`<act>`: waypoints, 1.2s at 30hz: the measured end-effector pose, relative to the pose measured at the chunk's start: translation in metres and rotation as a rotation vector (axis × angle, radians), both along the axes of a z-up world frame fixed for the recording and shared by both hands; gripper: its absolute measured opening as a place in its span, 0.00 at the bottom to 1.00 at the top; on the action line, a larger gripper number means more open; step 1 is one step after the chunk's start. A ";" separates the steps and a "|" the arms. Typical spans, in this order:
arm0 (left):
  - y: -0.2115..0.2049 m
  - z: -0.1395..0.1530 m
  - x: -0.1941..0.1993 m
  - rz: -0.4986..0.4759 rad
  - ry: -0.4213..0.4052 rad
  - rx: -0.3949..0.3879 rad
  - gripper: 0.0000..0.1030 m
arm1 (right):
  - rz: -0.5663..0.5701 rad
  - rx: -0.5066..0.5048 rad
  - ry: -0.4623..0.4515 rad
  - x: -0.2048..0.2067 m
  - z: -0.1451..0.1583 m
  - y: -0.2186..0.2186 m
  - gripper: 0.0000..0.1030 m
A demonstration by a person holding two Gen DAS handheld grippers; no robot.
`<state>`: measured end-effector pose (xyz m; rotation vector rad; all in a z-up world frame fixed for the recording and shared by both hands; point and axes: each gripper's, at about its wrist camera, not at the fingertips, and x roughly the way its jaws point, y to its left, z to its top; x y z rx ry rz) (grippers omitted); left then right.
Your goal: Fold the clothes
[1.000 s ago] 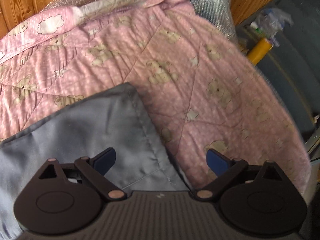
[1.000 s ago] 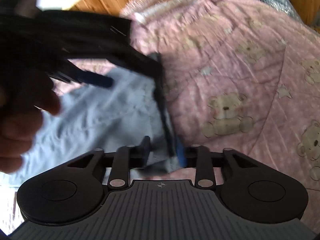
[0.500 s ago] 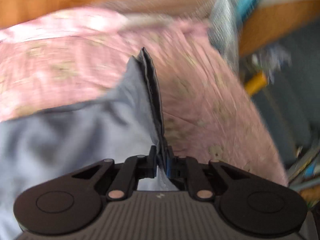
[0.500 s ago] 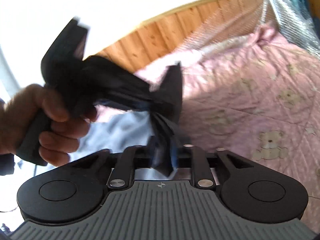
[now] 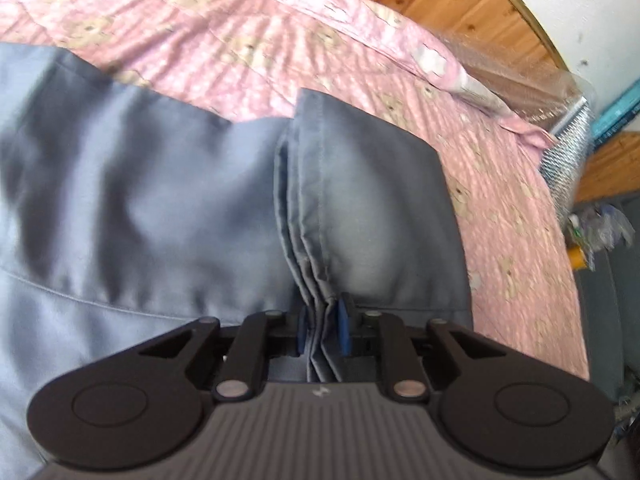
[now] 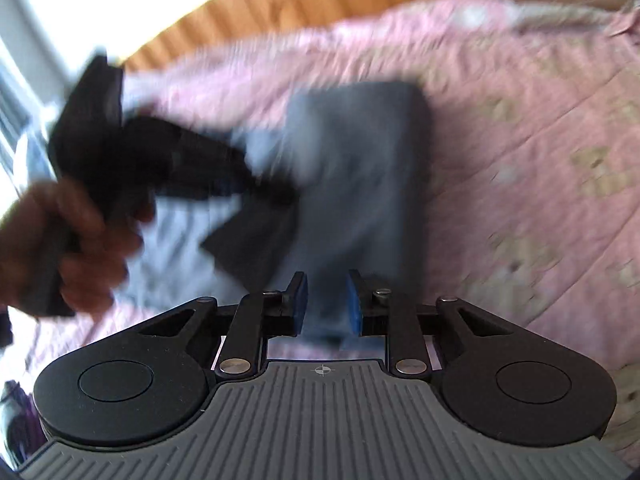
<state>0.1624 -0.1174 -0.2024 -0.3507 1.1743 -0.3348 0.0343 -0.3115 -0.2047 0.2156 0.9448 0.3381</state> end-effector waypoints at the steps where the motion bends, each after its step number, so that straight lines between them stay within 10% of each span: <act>1: 0.001 0.001 -0.001 0.007 0.003 0.010 0.13 | 0.010 -0.025 0.014 -0.002 -0.005 0.006 0.19; 7: 0.005 0.001 -0.003 -0.002 0.033 0.050 0.13 | -0.029 0.004 -0.054 -0.008 0.026 0.001 0.20; 13: -0.004 0.008 -0.005 -0.010 0.009 0.116 0.14 | -0.016 -0.178 0.043 0.030 -0.005 0.006 0.09; 20: 0.003 0.027 -0.019 0.030 -0.052 0.172 0.34 | -0.007 -0.142 -0.094 0.082 0.046 -0.006 0.11; 26: 0.014 0.039 -0.031 0.068 -0.082 0.182 0.44 | 0.027 -0.262 -0.029 0.178 -0.003 -0.001 0.02; 36: 0.002 0.011 -0.035 0.022 0.024 0.210 0.44 | 0.114 -0.303 -0.071 0.182 -0.006 0.009 0.12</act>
